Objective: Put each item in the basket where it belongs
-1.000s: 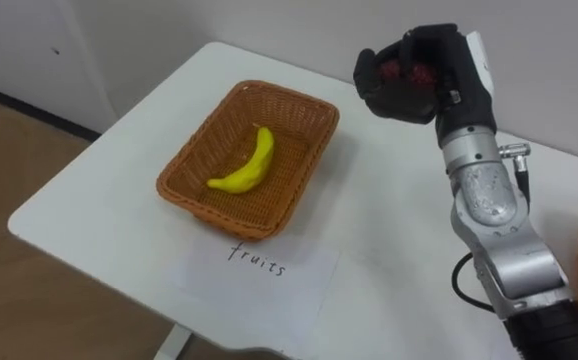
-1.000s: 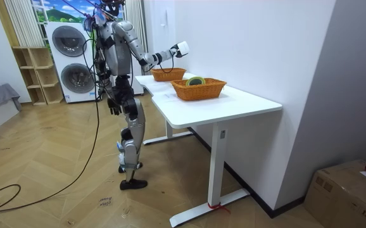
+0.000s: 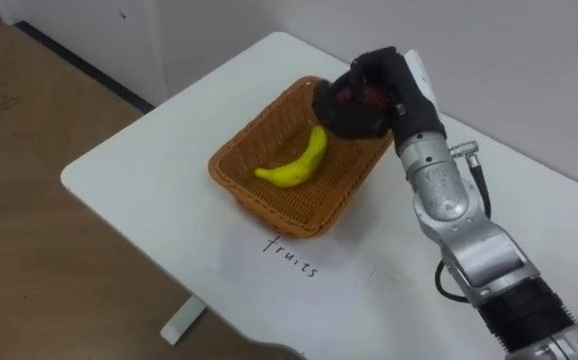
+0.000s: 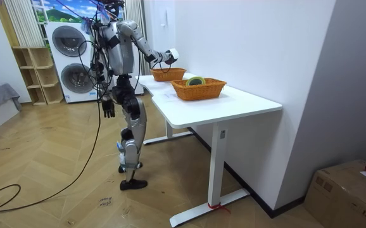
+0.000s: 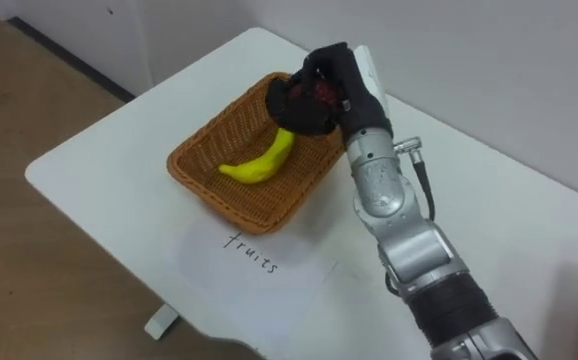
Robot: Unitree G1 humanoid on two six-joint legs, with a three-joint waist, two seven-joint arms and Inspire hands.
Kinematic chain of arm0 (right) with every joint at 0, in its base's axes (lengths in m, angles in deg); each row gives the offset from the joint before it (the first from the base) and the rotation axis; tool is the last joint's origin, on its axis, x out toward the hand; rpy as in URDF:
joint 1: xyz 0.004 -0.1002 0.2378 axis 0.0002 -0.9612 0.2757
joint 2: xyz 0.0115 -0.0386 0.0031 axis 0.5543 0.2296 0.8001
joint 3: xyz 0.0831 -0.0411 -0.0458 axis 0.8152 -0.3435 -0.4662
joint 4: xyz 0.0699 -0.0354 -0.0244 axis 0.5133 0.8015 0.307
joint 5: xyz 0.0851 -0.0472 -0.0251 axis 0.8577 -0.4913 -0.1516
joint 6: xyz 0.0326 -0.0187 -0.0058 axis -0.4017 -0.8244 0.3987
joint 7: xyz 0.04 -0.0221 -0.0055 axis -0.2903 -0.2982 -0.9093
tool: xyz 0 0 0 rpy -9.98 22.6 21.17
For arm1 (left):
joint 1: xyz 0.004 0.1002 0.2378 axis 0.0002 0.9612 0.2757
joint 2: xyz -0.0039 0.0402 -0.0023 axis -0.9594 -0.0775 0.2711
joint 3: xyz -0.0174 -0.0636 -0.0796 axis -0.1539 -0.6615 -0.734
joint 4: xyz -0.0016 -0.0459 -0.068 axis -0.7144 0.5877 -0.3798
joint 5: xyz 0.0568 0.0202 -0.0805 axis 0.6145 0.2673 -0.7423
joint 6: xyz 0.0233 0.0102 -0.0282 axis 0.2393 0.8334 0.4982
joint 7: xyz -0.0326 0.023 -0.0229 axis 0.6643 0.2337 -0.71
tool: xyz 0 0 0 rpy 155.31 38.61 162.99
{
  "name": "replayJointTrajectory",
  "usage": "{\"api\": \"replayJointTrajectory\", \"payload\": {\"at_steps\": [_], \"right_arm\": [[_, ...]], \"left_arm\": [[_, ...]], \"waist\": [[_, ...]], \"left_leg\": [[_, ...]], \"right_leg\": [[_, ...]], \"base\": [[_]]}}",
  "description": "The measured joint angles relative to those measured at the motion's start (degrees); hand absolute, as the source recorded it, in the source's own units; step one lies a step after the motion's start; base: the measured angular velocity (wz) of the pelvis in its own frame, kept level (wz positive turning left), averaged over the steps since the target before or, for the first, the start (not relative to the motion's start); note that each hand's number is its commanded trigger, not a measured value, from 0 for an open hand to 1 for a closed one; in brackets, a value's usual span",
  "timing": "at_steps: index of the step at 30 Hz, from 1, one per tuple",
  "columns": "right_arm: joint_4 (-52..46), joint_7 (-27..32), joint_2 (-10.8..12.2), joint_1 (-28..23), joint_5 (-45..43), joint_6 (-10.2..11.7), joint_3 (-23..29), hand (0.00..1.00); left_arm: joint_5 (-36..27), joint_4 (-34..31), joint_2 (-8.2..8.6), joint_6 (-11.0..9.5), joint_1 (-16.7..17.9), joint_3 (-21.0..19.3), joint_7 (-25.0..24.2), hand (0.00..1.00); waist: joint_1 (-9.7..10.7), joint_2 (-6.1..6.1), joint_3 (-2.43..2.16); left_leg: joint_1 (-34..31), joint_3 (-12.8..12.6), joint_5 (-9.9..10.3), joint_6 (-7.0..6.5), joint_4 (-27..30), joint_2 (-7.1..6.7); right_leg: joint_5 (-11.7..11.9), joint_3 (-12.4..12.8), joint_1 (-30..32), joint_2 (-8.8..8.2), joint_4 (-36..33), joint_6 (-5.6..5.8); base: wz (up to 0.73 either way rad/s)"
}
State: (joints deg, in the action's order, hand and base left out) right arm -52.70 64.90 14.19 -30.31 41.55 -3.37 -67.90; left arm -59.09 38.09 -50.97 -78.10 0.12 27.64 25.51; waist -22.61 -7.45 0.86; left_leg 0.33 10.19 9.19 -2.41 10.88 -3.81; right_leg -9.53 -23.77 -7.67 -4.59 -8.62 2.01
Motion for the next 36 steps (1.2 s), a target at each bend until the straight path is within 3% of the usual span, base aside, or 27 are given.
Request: {"api": "replayJointTrajectory", "payload": {"at_steps": [11, 23, 30, 36], "right_arm": [[0.64, -0.96, -0.10, 0.00, -0.06, 0.04, -3.44, 1.00], [3.54, -2.98, -0.05, 0.01, -3.00, 0.02, -3.60, 1.00], [3.81, -3.06, 0.53, 0.00, -11.86, 0.00, -3.66, 1.00], [4.58, -3.07, 0.55, -0.02, -13.65, -0.04, -4.07, 1.00]], "left_arm": [[0.30, -2.26, 0.00, -0.49, 0.13, -0.16, 0.18, 0.00], [1.03, -2.32, 0.05, -0.83, -0.39, -0.10, 0.21, 0.00], [2.15, -2.31, 0.01, -0.70, 0.38, -0.15, -0.18, 0.00], [2.23, -2.26, -0.02, -0.42, 0.63, -0.17, -0.29, 0.00]], "waist": [[-1.58, 0.01, 0.01], [-2.78, 0.04, 0.09], [-4.14, 0.09, 0.14], [-4.50, 0.08, 0.22]], "left_leg": [[0.24, -0.18, -0.01, -0.01, 0.03, 0.03], [-0.90, 0.85, 0.01, -0.02, 0.01, -0.18], [-0.93, 1.55, -0.01, -0.06, 0.08, -0.75], [-0.94, 2.32, -0.06, -0.15, 0.04, -1.03]], "right_leg": [[0.00, -0.16, -0.22, -0.03, 0.00, 0.00], [0.00, -0.93, 0.33, -0.02, 0.00, 0.00], [-0.10, -1.68, 0.26, -0.18, 0.01, 0.16], [-0.21, -1.76, 0.02, -0.33, 0.01, 0.35]], "base": [[-0.02], [0.04], [0.06], [0.07]]}}
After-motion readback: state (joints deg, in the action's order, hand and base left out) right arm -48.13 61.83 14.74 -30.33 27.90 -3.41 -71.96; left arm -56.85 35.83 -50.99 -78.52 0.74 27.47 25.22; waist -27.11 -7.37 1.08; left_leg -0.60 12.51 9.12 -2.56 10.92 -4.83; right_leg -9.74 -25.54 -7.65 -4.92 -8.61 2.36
